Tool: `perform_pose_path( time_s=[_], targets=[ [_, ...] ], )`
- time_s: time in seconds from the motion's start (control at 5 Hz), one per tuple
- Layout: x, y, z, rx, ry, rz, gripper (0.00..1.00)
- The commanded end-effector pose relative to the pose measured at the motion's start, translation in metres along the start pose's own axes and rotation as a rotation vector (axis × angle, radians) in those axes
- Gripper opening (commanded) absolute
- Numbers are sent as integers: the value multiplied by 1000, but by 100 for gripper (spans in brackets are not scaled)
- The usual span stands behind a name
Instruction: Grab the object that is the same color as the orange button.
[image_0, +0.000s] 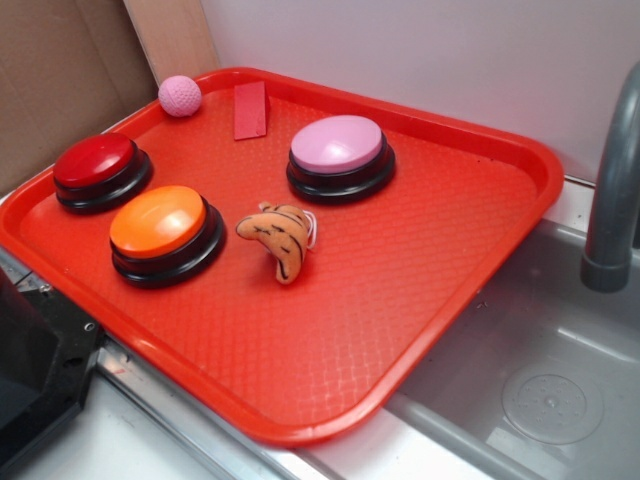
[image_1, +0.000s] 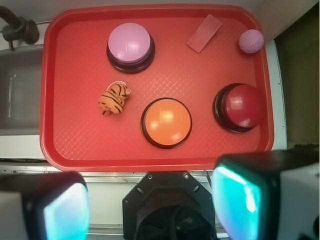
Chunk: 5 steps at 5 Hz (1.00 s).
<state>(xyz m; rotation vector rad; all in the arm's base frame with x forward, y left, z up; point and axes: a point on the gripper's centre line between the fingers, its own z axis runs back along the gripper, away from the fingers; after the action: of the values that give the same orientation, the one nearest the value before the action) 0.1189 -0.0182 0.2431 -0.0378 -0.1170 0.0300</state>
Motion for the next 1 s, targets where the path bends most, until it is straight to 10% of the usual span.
perform_pose_path(
  time_s=[0.0, 0.4, 0.6, 0.8],
  targets=[
    [0, 0, 0, 0, 0, 0, 100],
    [31, -15, -38, -8, -86, 375, 100],
    [53, -29, -68, -129, -101, 426, 100],
    [69, -46, -113, -51, -161, 511, 100]
  ],
)
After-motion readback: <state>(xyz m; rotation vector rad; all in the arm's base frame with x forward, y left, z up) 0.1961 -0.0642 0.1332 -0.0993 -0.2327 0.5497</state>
